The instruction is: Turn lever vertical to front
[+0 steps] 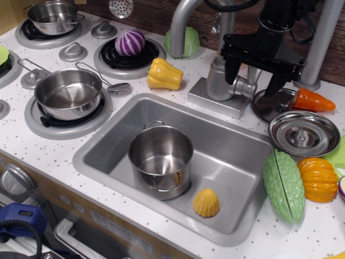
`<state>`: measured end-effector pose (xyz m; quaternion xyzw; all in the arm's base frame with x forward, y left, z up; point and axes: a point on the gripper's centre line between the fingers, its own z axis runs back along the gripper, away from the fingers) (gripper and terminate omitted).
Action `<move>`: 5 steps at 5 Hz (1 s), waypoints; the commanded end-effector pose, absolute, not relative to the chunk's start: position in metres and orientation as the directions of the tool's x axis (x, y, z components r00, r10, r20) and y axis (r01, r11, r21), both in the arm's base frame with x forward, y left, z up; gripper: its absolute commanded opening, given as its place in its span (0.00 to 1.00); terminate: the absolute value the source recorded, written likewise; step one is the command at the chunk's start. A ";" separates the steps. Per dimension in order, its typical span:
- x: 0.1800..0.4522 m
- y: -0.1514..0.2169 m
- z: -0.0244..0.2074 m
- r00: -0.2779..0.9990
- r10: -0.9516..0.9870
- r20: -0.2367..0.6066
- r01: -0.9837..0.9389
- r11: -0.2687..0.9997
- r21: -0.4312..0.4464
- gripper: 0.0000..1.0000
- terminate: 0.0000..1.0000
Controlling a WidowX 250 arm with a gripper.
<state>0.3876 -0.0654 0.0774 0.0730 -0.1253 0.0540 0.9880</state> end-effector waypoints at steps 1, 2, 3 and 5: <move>0.409 -0.068 0.102 0.919 0.040 0.391 -0.112 0.981 0.161 1.00 0.00; 0.416 -0.060 0.103 0.918 0.016 0.395 -0.093 0.980 0.177 1.00 0.00; 0.425 -0.058 0.104 0.916 -0.004 0.402 -0.075 0.981 0.179 1.00 0.00; 0.436 -0.053 0.099 0.917 0.002 0.399 -0.070 0.985 0.156 0.00 0.00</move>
